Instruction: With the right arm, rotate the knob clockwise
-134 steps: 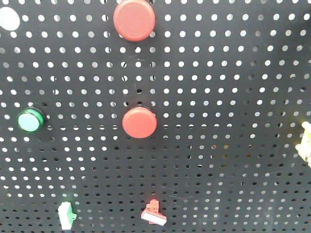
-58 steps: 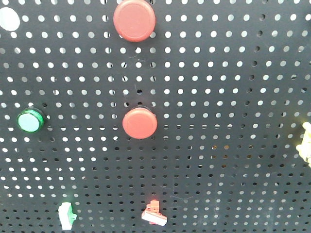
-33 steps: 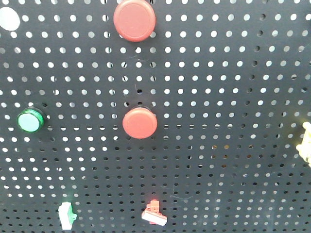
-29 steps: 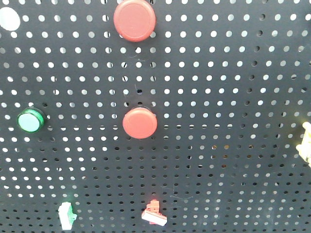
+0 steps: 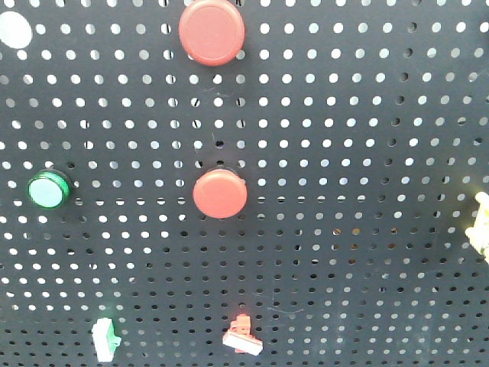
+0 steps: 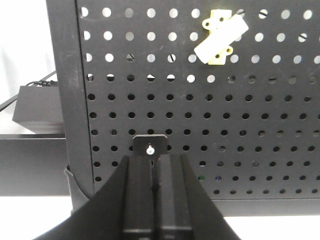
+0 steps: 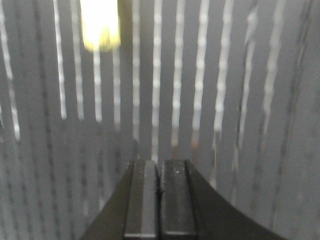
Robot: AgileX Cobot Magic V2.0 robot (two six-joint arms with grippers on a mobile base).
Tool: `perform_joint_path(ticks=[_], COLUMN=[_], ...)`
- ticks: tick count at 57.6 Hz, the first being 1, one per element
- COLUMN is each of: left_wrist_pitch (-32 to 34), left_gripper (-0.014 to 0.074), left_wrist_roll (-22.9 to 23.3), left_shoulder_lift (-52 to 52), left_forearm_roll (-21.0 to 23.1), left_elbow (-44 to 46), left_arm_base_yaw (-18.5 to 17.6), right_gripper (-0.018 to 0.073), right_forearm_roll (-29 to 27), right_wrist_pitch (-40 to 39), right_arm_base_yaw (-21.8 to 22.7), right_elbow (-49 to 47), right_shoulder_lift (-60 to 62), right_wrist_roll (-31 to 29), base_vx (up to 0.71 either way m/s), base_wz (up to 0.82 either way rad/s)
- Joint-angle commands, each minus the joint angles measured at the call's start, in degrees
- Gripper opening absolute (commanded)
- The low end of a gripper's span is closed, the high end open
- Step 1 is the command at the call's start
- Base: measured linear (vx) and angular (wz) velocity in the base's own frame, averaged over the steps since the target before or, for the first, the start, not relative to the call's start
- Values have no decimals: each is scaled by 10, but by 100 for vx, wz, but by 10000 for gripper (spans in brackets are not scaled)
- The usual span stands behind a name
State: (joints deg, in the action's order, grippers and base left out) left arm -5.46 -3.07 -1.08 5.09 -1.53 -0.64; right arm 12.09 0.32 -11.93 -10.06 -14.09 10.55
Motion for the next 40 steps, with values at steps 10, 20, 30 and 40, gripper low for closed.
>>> perform_joint_path(ticks=[10, 20, 30, 40], left_wrist_pitch=[49, 49, 49, 49], left_gripper=[-6, -6, -6, -6], left_wrist_roll=[1, 1, 1, 1], left_shoulder_lift=[-6, -6, -6, -6], left_forearm_roll=[2, 2, 2, 2], left_elbow=[-6, -6, -6, -6], left_arm_base_yaw=[-1, -1, -1, -1], right_gripper=[-9, -9, -9, -9], right_forearm_roll=[-70, -73, -70, -73], right_wrist_pitch=[-40, -41, -31, -24], right_arm_base_yaw=[48, 89, 92, 93], right_elbow=[64, 103, 121, 121], right_shoulder_lift=[41, 116, 151, 152], right_wrist_roll=[-52, -48, -52, -52], base_vx=[0, 0, 0, 0], base_wz=[0, 0, 0, 0])
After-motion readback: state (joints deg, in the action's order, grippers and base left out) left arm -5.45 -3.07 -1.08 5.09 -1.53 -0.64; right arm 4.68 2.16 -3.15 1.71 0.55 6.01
